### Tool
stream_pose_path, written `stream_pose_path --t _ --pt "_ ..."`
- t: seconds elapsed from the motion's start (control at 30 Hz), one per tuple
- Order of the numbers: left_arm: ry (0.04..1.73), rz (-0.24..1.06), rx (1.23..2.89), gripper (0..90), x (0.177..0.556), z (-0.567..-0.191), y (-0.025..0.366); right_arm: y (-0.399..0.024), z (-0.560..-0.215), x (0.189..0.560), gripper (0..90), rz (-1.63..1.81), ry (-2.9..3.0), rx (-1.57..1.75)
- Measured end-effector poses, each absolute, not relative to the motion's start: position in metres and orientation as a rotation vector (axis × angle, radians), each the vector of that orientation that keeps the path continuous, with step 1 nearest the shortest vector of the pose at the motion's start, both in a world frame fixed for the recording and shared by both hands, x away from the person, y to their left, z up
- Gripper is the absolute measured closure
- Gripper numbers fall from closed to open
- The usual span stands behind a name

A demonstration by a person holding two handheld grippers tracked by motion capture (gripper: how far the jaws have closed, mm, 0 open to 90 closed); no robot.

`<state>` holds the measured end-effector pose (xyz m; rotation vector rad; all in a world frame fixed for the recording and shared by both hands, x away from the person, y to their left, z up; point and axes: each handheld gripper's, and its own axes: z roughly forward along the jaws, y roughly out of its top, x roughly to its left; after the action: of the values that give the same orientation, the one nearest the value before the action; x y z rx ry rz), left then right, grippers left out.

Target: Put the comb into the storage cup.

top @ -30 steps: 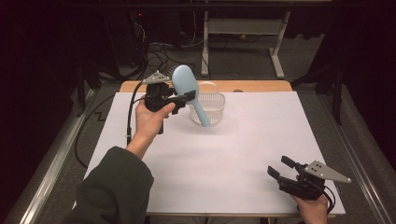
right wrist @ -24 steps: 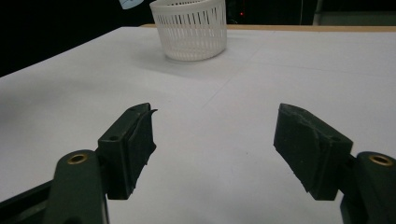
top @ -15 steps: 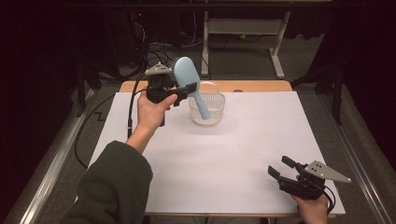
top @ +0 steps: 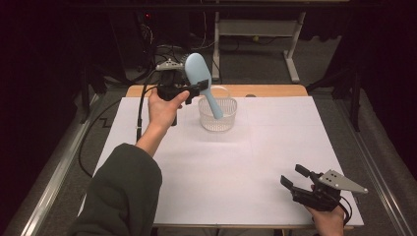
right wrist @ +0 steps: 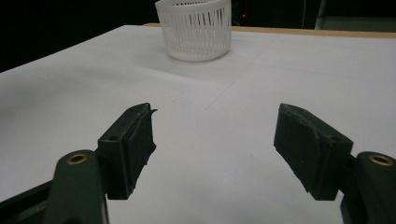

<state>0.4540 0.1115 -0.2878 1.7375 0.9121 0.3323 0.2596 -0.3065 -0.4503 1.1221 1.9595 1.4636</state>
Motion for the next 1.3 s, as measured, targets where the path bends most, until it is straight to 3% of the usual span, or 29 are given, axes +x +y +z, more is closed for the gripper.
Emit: stream_pose_path --t 1.3 --pt "1.032 0.363 1.744 52.0 0.496 -0.316 0.086 -0.307 -0.451 0.261 28.4 1.47 1.968 1.131"
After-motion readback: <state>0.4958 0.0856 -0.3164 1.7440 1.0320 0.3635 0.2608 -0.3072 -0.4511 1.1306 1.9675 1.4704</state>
